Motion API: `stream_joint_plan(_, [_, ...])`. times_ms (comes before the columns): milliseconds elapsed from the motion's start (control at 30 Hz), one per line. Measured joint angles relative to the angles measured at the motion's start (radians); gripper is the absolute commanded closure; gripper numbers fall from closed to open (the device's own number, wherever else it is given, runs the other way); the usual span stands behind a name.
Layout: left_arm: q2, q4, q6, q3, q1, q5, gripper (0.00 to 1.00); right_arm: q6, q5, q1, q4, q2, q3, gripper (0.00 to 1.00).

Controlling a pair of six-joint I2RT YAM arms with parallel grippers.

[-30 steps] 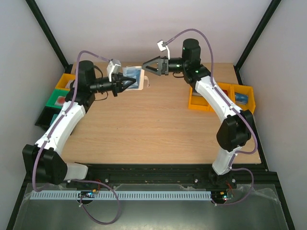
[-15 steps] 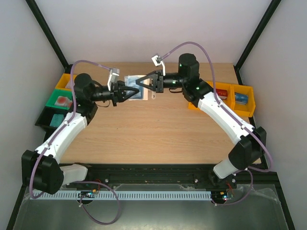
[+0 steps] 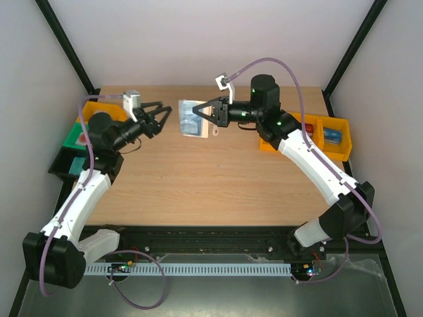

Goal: Take the credit cards out of the card holder

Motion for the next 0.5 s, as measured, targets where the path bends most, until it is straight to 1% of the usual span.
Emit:
stream_joint_plan(133, [-0.011,-0.016,-0.06,-0.05,0.125,-0.105,0.43,-0.015,0.028,0.0,-0.054,-0.002,0.025,0.98])
stream_joint_plan(233, [-0.019,-0.032,-0.058,-0.088,0.163,-0.11,0.37,-0.018,0.098,0.002,-0.104,-0.002,0.055,0.98])
stream_joint_plan(333, [-0.035,-0.074,0.022,-0.097,0.13,-0.068,0.3,-0.014,0.19,0.002,-0.187,0.014,0.127,0.98])
stream_joint_plan(400, [-0.055,-0.121,0.112,-0.093,0.067,-0.044,0.25,0.01,0.256,0.002,-0.209,0.026,0.172,0.98])
stream_joint_plan(500, [-0.075,-0.165,0.243,-0.084,-0.033,-0.033,0.13,0.075,0.309,0.002,-0.213,0.036,0.195,0.98])
